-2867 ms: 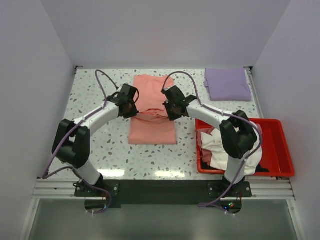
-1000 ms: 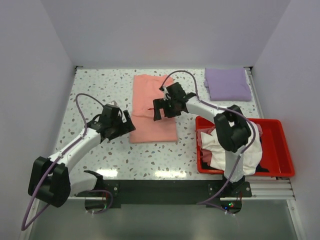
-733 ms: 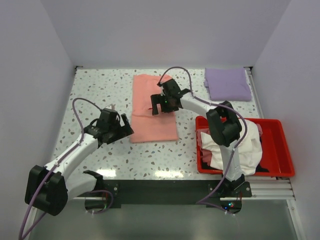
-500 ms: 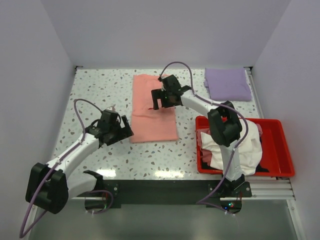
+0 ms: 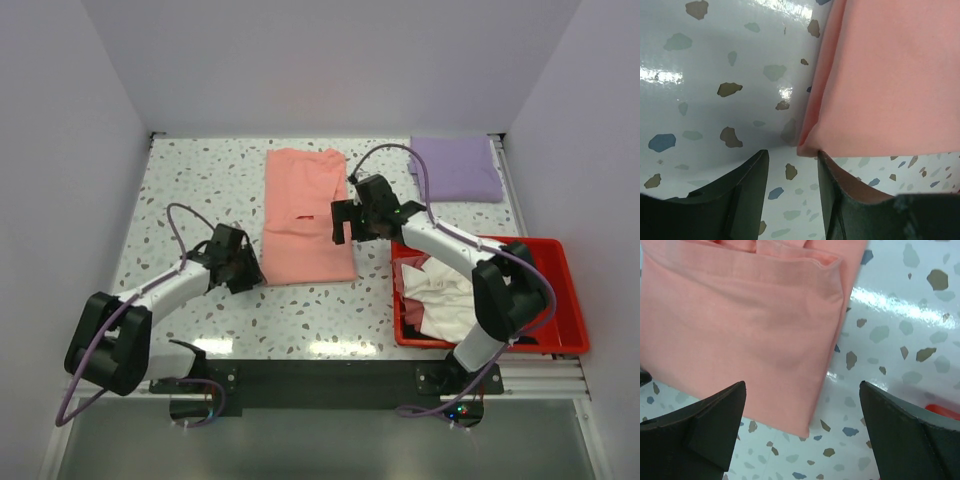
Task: Fold and stack the t-shirts
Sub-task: Fold the tshirt
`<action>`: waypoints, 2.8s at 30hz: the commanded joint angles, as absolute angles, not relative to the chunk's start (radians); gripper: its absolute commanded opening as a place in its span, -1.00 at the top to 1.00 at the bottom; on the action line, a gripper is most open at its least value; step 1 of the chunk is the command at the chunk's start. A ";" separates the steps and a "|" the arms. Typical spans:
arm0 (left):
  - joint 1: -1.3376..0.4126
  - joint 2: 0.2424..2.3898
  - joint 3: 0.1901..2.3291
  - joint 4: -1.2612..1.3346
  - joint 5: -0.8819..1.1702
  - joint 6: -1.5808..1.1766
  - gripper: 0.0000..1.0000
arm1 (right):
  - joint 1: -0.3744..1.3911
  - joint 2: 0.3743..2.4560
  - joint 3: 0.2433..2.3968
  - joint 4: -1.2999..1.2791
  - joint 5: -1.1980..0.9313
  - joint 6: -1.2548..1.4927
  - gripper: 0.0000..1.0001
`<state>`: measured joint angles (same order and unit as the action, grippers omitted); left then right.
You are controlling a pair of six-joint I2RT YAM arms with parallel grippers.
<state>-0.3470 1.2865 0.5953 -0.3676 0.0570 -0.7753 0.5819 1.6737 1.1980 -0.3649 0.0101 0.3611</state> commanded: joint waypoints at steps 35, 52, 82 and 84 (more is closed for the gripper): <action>-0.342 1.356 0.531 -0.249 0.101 -0.762 1.00 | 0.655 1.562 0.842 -0.219 0.041 0.615 -0.26; -0.341 1.335 0.532 -0.279 0.078 -0.767 1.00 | 0.666 1.577 0.781 -0.149 0.022 0.672 0.38; -0.744 0.775 0.321 -0.765 0.054 -1.184 1.00 | 0.900 1.151 0.566 -0.589 -0.133 0.672 1.00; -0.761 0.743 0.351 -0.807 0.048 -1.200 1.00 | 0.917 1.134 0.568 -0.592 -0.167 0.672 1.00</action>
